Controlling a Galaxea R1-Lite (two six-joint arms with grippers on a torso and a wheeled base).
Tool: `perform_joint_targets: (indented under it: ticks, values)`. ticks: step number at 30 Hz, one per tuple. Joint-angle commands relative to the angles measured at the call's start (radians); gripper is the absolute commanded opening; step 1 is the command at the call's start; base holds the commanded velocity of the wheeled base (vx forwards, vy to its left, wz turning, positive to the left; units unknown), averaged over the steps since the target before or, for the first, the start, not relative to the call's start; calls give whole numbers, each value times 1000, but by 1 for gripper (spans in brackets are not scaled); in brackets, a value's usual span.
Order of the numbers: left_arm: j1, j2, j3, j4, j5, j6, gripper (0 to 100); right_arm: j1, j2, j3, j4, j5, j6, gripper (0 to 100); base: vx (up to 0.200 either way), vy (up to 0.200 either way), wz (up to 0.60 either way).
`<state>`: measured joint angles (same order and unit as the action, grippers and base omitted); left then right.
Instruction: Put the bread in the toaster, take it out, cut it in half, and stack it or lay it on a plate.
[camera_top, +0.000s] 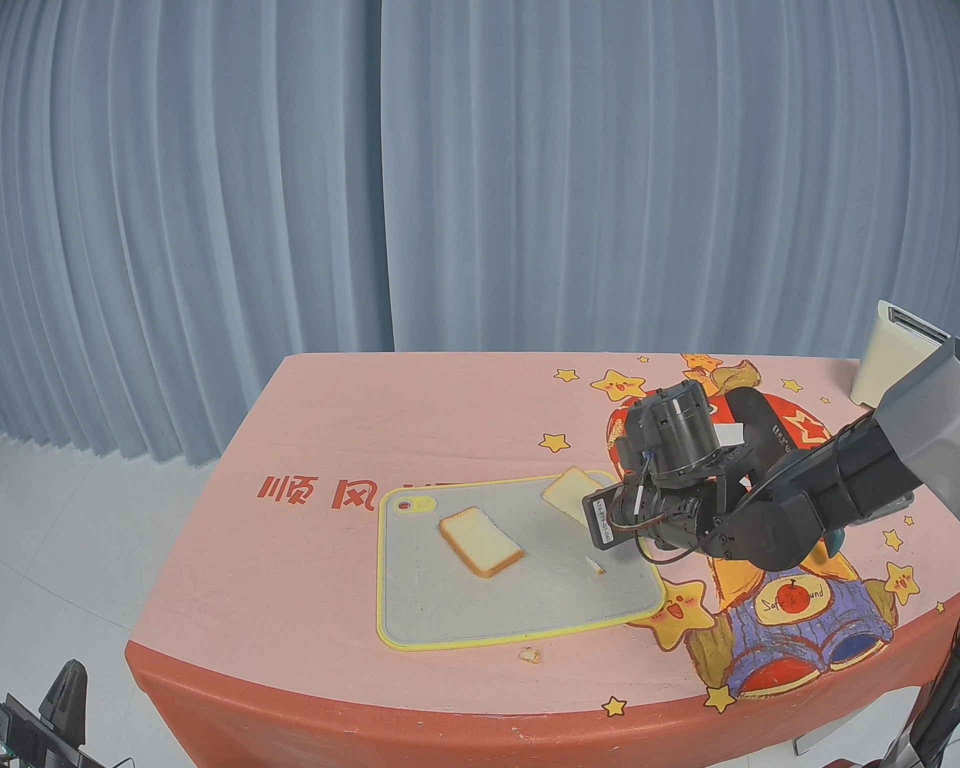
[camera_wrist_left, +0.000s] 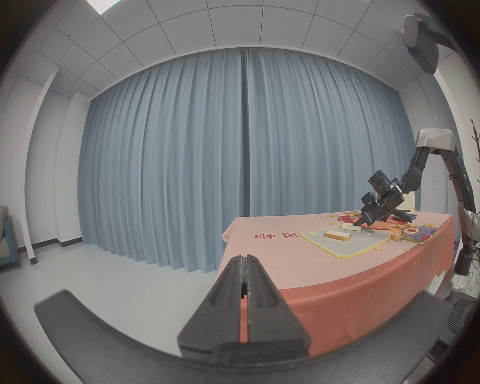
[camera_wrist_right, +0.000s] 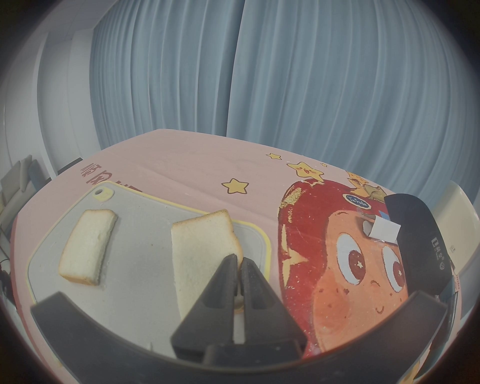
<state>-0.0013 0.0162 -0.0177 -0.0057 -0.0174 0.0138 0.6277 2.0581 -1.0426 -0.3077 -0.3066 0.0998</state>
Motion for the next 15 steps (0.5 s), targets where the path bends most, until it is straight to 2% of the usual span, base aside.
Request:
perform_joint_targets:
  ticks: [1, 10, 15]
  values:
    - [0, 1, 18, 0, -1, 0, 0, 3, -16, -5, -2, 3, 0, 0, 0, 0, 0]
    - [0, 1, 18, 0, -1, -2, 0, 3, -130, 18, 1, 12, 3, 0, 0, 0, 0]
    - [0, 1, 18, 0, -1, -2, 0, 0, -204, 76, 10, 15, 5, 0, 0, 0, 0]
